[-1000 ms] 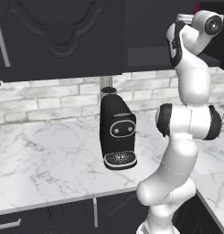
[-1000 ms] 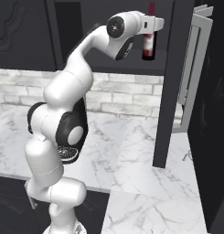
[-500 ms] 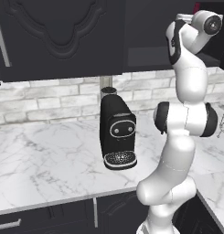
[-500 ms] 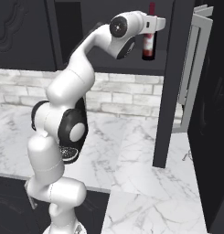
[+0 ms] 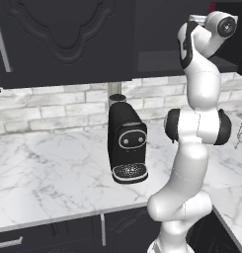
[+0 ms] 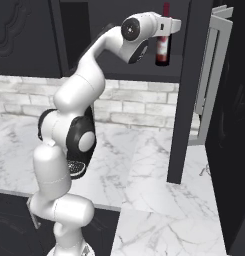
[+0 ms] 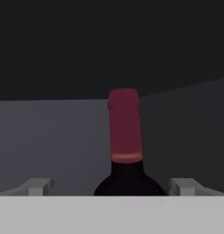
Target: Get the candle and the wine from the cabinet and move them to the dining counter.
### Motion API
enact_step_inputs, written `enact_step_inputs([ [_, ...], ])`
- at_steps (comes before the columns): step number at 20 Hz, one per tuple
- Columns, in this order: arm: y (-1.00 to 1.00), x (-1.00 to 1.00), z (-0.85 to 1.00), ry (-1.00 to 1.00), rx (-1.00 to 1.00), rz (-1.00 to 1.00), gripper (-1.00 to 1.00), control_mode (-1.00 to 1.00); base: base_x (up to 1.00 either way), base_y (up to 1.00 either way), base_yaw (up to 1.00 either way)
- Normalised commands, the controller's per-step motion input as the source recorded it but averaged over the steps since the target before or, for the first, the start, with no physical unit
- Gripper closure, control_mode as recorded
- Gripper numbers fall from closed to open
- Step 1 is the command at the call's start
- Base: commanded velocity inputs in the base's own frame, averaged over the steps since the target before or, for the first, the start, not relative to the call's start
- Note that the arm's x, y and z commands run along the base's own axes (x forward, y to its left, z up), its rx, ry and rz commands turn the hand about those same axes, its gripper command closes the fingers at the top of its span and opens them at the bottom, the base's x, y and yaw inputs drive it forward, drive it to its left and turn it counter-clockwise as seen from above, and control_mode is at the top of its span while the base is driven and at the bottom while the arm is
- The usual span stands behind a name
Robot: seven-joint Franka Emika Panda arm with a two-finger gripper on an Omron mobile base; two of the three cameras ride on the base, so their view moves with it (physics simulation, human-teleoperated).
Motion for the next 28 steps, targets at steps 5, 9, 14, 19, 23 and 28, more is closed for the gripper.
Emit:
enact_step_inputs([
  [5,0.0,0.11,0.0,0.0,0.0,0.0,-1.0,-1.0,0.0,0.0,0.0],
  [9,0.0,0.07,0.0,0.0,0.0,0.0,-1.0,-1.0,0.0,0.0,0.0],
  [14,0.0,0.05,0.0,0.0,0.0,0.0,-1.0,-1.0,0.0,0.0,0.0],
  [19,0.0,0.01,0.0,0.0,0.0,0.0,-1.0,-1.0,0.0,0.0,0.0],
  [23,0.0,0.0,0.08,0.0,0.0,0.0,-1.0,-1.0,0.0,0.0,0.0],
  [28,0.0,0.0,0.17,0.0,0.0,0.0,-1.0,-1.0,0.0,0.0,0.0],
])
